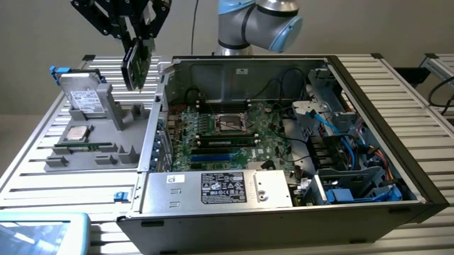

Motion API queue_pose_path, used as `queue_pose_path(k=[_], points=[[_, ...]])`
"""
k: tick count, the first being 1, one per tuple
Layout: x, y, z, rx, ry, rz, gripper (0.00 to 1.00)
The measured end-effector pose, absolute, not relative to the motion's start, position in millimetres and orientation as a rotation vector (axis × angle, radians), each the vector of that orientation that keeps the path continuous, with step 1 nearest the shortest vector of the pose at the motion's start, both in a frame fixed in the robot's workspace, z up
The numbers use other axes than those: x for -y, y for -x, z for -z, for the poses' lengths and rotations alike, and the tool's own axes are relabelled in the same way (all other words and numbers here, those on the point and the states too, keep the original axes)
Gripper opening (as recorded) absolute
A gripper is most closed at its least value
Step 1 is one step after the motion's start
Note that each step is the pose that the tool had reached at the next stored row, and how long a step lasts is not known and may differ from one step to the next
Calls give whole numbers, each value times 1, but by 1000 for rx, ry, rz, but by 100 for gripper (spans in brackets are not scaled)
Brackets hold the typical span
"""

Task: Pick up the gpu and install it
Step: 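Pick up the gpu and move the gpu toward the slot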

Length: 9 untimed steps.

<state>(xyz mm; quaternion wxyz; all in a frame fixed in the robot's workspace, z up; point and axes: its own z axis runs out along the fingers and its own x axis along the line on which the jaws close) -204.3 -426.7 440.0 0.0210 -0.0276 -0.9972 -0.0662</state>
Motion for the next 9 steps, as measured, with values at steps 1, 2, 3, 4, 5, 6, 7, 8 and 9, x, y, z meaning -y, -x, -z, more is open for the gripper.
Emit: queue_pose_path(k=[1,2,3,4,5,6,7,8,9], points=[[427,200,-440,3091,86,205,28],[427,195,-440,3090,86,205,28],[428,191,-440,3090,86,205,28],[428,186,-440,3089,86,205,28],[428,182,-440,3088,86,205,28],[429,177,-440,3088,86,205,28],[429,173,-440,3087,86,205,28],[429,168,-440,3086,86,205,28],[429,164,-440,3085,86,204,28]])
